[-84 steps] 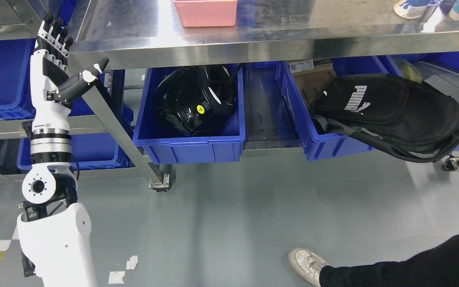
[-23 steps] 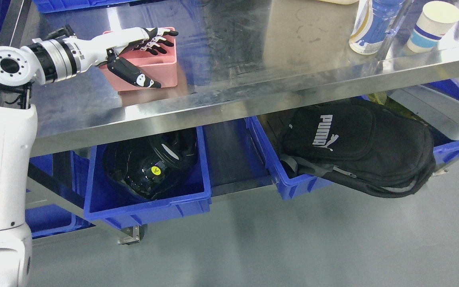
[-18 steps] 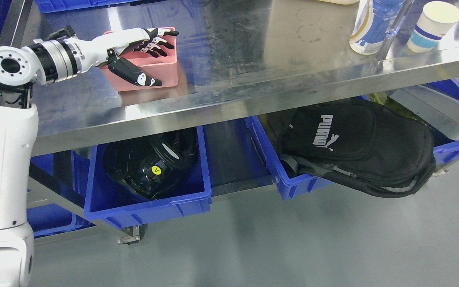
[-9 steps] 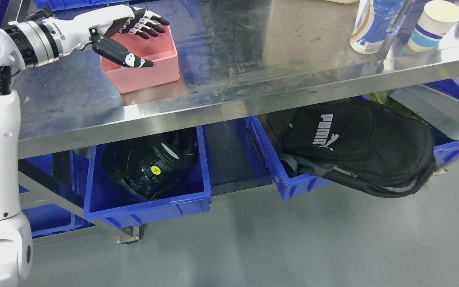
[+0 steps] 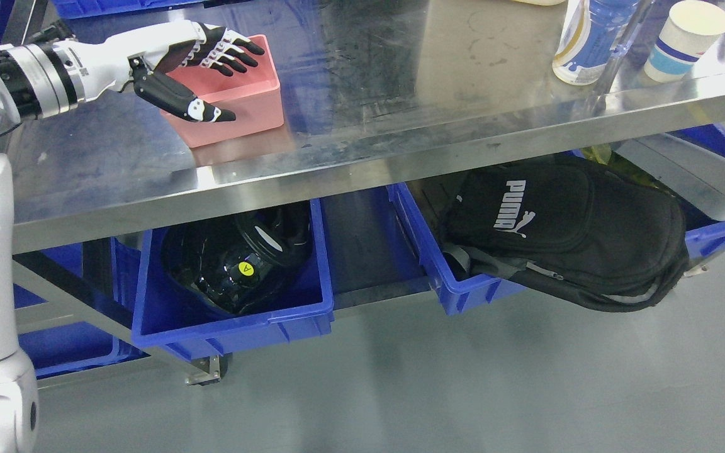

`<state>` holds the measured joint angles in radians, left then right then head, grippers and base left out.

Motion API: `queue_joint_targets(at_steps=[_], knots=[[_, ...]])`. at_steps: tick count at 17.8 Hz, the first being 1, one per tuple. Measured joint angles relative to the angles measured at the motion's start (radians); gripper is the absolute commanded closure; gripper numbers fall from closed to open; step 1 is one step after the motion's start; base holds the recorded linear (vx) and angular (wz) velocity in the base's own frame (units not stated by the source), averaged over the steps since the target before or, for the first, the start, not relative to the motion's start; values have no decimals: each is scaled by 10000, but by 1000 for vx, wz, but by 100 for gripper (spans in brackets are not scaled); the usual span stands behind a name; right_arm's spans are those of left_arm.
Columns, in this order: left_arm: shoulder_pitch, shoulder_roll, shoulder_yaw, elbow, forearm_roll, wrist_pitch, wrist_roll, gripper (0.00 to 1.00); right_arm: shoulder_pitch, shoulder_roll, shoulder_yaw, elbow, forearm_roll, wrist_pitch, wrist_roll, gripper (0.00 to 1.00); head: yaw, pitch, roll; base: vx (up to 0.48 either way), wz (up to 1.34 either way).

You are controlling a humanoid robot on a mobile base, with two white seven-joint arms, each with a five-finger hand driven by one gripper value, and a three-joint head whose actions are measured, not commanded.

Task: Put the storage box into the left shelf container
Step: 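Close the left hand fingers on the pink box rim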

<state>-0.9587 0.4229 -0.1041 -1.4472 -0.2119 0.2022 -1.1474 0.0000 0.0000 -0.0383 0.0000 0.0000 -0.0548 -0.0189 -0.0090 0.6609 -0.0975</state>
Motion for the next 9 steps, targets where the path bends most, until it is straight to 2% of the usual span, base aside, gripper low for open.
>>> queue_joint_targets(at_steps=[5, 8, 9], knots=[[356, 354, -120, -268, 109, 0, -32, 31, 0, 0, 0, 0, 0, 0, 0, 1, 0, 0, 0, 0, 0], [475, 480, -187, -292, 75, 5, -32, 39, 0, 0, 0, 0, 0, 0, 0, 1, 0, 0, 0, 0, 0], [489, 508, -210, -278, 47, 17, -9, 44, 0, 0, 0, 0, 0, 0, 0, 1, 0, 0, 0, 0, 0]])
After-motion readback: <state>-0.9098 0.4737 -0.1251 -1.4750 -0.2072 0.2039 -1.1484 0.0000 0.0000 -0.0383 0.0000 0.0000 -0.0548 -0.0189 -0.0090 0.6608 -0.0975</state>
